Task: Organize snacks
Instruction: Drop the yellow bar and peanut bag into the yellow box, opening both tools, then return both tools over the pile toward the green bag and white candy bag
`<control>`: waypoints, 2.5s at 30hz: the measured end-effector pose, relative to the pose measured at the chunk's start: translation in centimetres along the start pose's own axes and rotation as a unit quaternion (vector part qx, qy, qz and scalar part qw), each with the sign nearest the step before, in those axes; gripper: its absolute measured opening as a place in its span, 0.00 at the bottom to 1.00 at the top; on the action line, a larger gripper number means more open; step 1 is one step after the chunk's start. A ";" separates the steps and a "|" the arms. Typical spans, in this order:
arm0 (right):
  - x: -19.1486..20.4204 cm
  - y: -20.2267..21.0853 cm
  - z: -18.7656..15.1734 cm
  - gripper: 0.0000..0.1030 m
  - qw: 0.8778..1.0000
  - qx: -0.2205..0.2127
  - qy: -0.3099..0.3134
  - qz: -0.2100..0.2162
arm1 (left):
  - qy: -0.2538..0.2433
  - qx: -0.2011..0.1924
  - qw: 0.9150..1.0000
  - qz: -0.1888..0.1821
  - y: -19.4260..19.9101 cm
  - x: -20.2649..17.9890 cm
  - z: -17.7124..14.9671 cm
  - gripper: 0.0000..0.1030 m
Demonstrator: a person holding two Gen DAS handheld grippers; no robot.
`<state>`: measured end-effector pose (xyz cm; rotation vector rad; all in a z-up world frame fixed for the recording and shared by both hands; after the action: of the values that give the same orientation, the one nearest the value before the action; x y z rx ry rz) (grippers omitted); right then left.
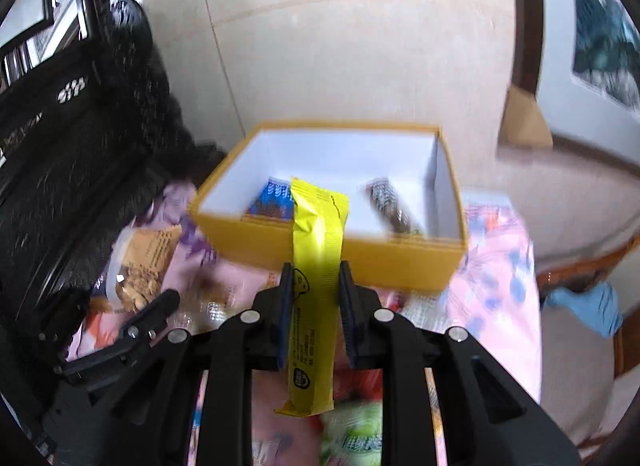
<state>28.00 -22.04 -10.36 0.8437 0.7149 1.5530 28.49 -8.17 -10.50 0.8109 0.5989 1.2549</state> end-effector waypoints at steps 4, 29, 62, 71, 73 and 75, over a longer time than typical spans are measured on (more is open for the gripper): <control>-1.6 -0.5 5.0 0.21 1.000 -0.019 0.000 -0.004 | -0.003 -0.027 1.000 0.014 -0.5 0.4 6.1 0.49; -5.3 -10.7 11.4 0.60 0.997 0.051 -0.051 -0.029 | 0.038 0.051 0.997 0.033 -12.9 0.8 14.4 0.94; -2.3 -1.0 -5.4 0.59 0.997 0.060 -0.048 0.004 | 0.069 0.086 0.994 0.026 -2.7 4.0 -4.2 0.95; -1.8 -4.2 -13.3 0.59 0.991 0.121 -0.051 0.001 | 0.048 0.140 0.989 0.019 -3.2 3.0 -14.1 0.95; -1.7 -4.8 -14.5 0.59 0.990 0.131 -0.050 0.000 | 0.041 0.149 0.988 0.023 -3.3 3.0 -15.8 0.95; -1.5 -5.6 -15.6 0.59 0.989 0.143 -0.046 -0.001 | 0.044 0.159 0.986 0.022 -3.4 3.2 -17.4 0.95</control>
<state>18.12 -22.53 -23.77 1.1183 0.8844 1.4179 17.63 -1.86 -23.45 1.0417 0.8716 1.2567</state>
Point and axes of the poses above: each gripper's, at about its wrist camera, not at the fingertips, and y roughly against the way its jaws point, x to its left, z to its top, the point moved 7 cm from there along -y, roughly the way its jaws point, and after that the axes turned 15 degrees about x, right-handed, at the moved point
